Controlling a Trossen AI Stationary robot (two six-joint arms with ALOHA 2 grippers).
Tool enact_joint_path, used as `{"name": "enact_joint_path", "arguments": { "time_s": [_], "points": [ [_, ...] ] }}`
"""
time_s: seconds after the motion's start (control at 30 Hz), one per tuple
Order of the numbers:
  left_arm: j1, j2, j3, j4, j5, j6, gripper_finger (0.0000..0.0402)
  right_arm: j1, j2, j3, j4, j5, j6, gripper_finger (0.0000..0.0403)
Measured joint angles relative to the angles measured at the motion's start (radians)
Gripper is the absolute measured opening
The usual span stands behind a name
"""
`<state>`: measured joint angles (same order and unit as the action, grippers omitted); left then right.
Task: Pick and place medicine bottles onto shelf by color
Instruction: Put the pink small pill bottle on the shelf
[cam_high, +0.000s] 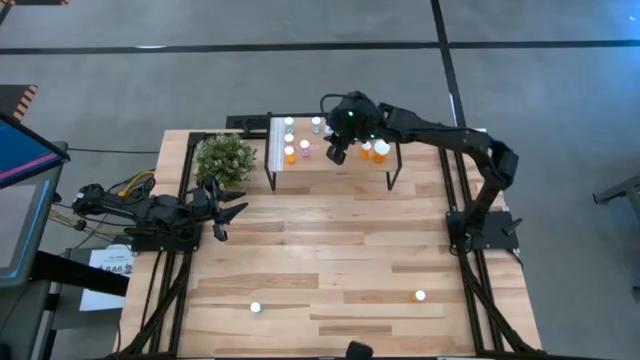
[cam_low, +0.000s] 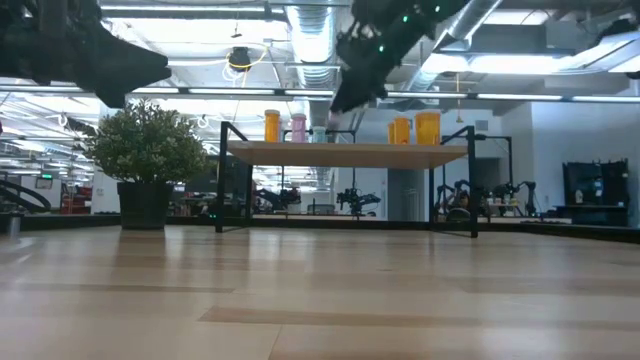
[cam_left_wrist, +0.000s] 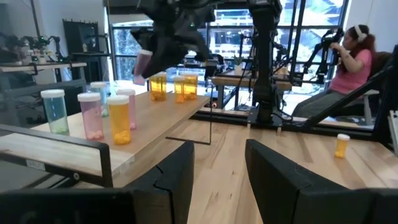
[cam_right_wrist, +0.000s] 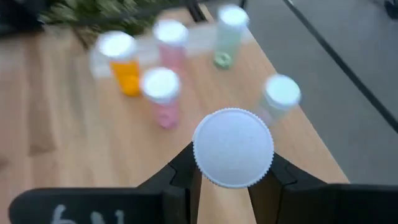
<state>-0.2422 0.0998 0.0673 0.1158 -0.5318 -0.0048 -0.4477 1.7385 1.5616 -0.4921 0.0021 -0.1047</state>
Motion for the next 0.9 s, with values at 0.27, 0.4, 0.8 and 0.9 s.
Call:
{"name": "enact_joint_path", "arguments": {
  "time_s": [0.27,0.4,0.8,0.9],
  "points": [
    [0.0,0.0,0.0,-0.015,-0.006,0.0,0.0132,-0.044,0.076,0.001,0.002,-0.005,0.0,0.0119],
    [0.0,0.0,0.0,-0.02,-0.008,-0.003,0.0132,-0.045,0.086,-0.002,-0.019,-0.007,0.001,0.0119],
    [0.0,0.0,0.0,-0.022,-0.015,-0.007,0.0132,-0.028,0.082,0.0,-0.029,-0.007,0.002,0.0119],
    [0.0,0.0,0.0,-0.021,-0.015,-0.008,0.0132,-0.019,0.082,0.0,-0.031,-0.007,0.002,0.0119]
  ]
}}
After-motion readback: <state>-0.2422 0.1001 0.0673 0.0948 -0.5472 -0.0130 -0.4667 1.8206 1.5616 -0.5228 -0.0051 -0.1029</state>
